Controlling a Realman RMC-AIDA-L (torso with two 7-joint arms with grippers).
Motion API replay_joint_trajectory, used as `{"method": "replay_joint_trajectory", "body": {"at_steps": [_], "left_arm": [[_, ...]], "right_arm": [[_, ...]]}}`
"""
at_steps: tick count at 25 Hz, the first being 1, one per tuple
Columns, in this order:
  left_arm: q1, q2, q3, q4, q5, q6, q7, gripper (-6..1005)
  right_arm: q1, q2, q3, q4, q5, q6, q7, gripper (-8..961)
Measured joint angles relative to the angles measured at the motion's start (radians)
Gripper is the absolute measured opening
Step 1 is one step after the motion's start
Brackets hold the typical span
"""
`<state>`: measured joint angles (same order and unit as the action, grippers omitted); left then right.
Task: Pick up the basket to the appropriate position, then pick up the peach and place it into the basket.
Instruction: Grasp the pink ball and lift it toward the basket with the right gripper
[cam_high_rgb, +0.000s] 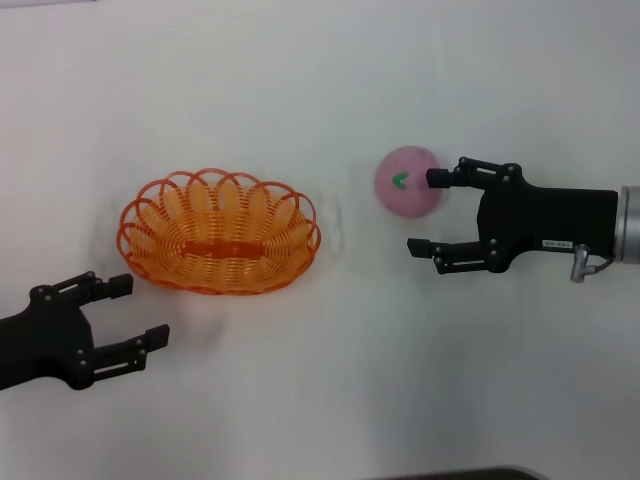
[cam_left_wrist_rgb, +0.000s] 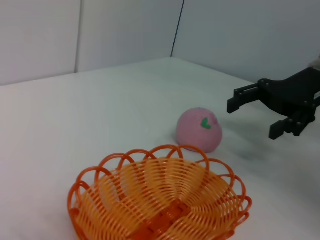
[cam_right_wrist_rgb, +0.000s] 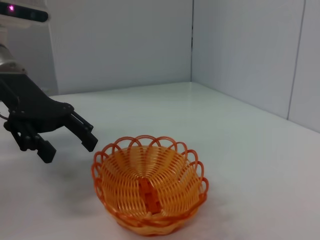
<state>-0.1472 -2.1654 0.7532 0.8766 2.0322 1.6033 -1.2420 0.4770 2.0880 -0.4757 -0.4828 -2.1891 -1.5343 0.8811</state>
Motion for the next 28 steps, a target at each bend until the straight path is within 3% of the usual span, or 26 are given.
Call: {"method": "replay_joint_trajectory", "body": {"at_steps": [6,14,20,28], "left_arm": [[0.000,0.000,-0.031,-0.014,-0.005,0.007,0.022,812],[0.000,0.001,-0.043,-0.015,-0.007,0.010,0.025,812],[-0.001,0.001,-0.043,-0.015,-0.007,0.006,0.025,812],[0.000,0.001,-0.043,-0.014,-0.008,0.009,0.026,811]], "right_arm": [[0.001,-0.011,-0.020,-0.057,-0.003,-0.060,0.166,930],[0.001,-0.022,-0.141,-0.267,-0.018,-0.110,0.598,930],[0.077,-0.029,-0.207,-0.385,-0.126,-0.119,0.885,931],[0.167,-0.031,-0.221,-0.466,-0.228,-0.129,1.051,931]]}}
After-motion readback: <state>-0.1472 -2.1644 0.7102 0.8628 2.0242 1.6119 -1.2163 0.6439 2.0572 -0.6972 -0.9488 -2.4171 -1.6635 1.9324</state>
